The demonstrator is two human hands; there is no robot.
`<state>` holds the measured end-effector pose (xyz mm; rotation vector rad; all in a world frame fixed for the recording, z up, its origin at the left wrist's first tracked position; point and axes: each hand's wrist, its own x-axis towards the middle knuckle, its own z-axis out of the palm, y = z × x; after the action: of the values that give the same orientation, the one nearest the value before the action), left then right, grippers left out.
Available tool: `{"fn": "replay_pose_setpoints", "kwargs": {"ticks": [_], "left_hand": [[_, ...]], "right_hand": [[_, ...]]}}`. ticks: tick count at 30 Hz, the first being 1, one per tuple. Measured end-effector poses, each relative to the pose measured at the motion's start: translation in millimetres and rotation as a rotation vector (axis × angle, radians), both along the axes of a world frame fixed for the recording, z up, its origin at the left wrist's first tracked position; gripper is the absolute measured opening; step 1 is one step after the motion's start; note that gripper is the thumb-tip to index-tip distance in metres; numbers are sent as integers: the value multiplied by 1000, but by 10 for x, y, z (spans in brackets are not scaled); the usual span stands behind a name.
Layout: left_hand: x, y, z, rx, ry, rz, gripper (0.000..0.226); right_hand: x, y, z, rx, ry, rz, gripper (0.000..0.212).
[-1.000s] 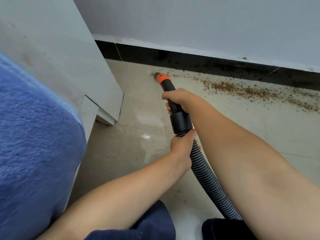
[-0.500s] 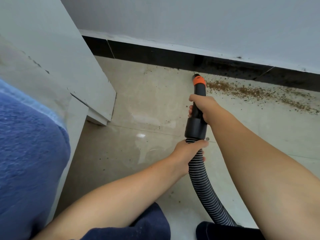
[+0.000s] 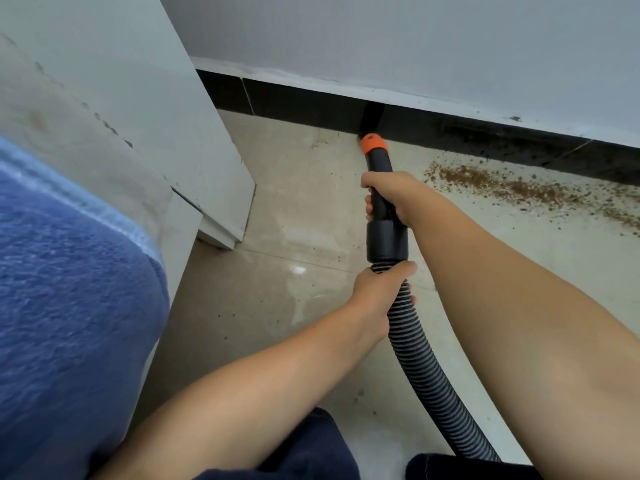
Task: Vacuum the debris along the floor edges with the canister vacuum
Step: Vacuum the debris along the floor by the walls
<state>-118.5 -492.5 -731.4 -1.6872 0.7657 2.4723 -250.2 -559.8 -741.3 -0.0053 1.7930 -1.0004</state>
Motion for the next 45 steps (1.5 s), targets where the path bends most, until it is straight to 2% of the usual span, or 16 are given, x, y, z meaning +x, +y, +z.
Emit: {"fn": "replay_pose_setpoints", "kwargs": {"ticks": [11,21,24,29,32,38,41,45], "left_hand": [[19,-267,-49,-1,-11,100,22],[-19,179,-28,48,-7,64,19],[6,155,4,56,-27,98,27],[45,-41,7,75,-33,143,23],[4,88,71,119,-10,111,22],[-18,436,168,159,51,-37,18],[17,641,230,173,40,-26,17],[94,693,249,97,-49,55,28]], "right_hand": [[144,-412,9,-49,-47,198,14],[74,8,-10,20,-66,224,12],[184,-70,8,20,-36,280,13],[301,-270,20,5,4,288,15],[232,-158,81,47,-23,334,13],[-34,462,154,82,-9,125,11],[30,585,213,125,-61,208,11],[278,482,195,105,-62,314,12]]}}
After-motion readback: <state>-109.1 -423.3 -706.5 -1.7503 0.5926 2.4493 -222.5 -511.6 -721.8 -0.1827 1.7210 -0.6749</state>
